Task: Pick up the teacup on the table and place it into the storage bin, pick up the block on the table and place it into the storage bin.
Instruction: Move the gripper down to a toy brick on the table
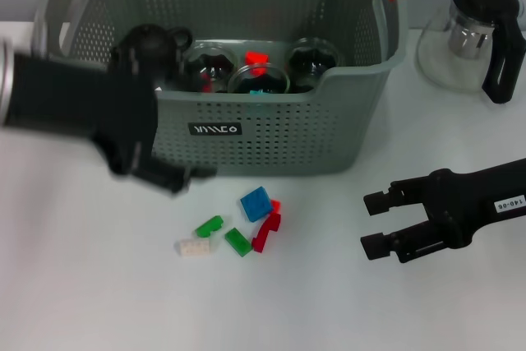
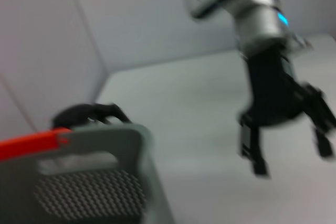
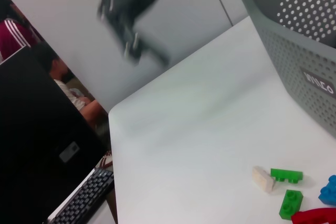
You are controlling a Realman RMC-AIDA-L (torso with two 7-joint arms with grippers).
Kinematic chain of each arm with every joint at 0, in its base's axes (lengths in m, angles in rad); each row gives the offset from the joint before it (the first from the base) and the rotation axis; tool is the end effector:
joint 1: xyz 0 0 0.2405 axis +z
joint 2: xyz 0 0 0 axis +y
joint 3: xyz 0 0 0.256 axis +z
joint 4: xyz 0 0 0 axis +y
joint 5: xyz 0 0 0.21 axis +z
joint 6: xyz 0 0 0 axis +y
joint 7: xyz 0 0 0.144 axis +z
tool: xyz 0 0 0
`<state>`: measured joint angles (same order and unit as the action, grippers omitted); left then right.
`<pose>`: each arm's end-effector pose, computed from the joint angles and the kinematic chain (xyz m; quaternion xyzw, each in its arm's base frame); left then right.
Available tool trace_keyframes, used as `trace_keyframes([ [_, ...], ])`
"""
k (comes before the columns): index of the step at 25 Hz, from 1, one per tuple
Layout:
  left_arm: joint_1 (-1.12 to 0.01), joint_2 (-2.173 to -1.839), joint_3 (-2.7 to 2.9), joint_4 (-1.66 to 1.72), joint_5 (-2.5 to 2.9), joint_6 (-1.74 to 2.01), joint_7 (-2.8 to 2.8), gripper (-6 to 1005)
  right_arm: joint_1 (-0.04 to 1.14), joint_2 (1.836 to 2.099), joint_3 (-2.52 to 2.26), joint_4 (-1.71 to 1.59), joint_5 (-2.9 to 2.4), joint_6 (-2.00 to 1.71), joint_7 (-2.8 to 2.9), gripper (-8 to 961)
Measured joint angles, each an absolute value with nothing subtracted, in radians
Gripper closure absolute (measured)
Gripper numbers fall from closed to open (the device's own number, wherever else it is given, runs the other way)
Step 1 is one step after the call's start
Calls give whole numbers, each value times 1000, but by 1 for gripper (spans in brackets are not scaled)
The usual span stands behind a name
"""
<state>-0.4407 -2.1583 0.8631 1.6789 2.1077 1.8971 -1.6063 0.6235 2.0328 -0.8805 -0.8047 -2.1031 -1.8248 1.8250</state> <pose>-0.1548 0.3004 0.0880 -0.9843 0.0604 -0.0656 0.1522 0.2158 0.3218 0.0105 0.9497 -0.2733 -0.1369 0.0685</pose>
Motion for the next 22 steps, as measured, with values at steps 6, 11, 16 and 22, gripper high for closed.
trace_keyframes([
  [6,-368,-2173,973,1669,2222,1901,-1525,39,622,2035,-881,-803,-2103,-1817,1830,26],
  [11,-379,-2176,1058,1590,2363,1884,-1504,41,621,2040,-881,-802,-2103,-1816,1832,26],
  [16,-417,-2176,1156,1504,2466,1795,-1584,44,621,2041,-881,-794,-2103,-1815,1834,26],
  [22,-466,-2173,1236,1414,2547,1719,-1720,46,621,2043,-880,-791,-2103,-1815,1842,26],
])
